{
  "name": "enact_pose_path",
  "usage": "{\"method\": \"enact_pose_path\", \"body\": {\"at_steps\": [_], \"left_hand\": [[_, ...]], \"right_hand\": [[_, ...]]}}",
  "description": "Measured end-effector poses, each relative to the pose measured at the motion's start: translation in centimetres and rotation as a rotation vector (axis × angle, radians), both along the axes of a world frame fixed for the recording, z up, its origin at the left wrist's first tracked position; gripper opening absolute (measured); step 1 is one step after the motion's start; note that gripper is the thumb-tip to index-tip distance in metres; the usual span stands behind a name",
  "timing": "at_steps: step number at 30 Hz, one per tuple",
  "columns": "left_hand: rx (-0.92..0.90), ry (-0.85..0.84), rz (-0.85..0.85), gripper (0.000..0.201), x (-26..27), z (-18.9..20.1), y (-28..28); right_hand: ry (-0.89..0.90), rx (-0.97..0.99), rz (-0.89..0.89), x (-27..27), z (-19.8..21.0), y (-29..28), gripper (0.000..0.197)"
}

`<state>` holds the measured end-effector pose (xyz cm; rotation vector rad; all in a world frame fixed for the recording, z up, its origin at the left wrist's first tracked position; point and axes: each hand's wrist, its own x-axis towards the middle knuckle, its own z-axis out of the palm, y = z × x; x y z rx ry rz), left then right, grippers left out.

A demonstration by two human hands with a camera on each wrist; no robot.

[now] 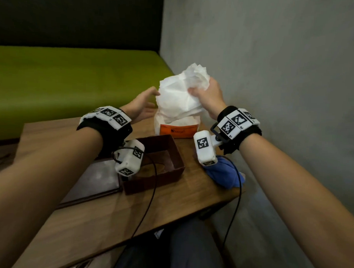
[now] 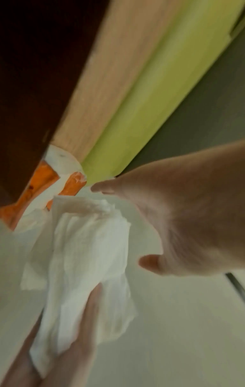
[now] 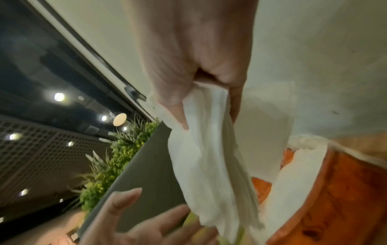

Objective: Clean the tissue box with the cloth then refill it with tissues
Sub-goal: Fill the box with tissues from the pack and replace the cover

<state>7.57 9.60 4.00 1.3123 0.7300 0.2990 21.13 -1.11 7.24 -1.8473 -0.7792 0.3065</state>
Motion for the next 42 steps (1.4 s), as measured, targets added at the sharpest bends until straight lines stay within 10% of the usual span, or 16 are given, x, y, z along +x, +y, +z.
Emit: {"method": "enact_pose_path", "body": {"at_steps": [10, 13, 18, 24, 34, 42], "left_hand": [[-0.276, -0.347, 0.048, 0.079, -6.3, 1.4, -2.8], [-0.197, -0.165, 0.050, 0.058, -7.4, -0.3, -2.6], [-0.057, 0.105, 0.004, 0.043, -9.3, -3.7, -2.2], [0.250, 0.339, -0.066, 0.035, -8.7, -3.8, -1.6], [0.785, 0.779, -0.229, 0.037, -6.2, -4.0, -3.6], [0.852, 0.926, -0.383, 0.036, -5.1, -4.7, -4.6]], "right_hand": [[0.438, 0.126, 0.267, -6.2, 0.4, -2.8, 0.024], [0.439, -0.031, 0.151, -7.6, -2.2, -2.8, 0.050], [0.484, -0.223, 0.143, -8.4, -4.8, -3.8, 0.008], [0.061, -0.550, 0.176, -8.9, -5.9, -4.2, 0.050], [-0.492, -0.858, 0.268, -9.1, -5.9, -4.0, 0.022], [-0.776, -0.947, 0.349, -8.4, -7.6, -3.7, 0.023]]}}
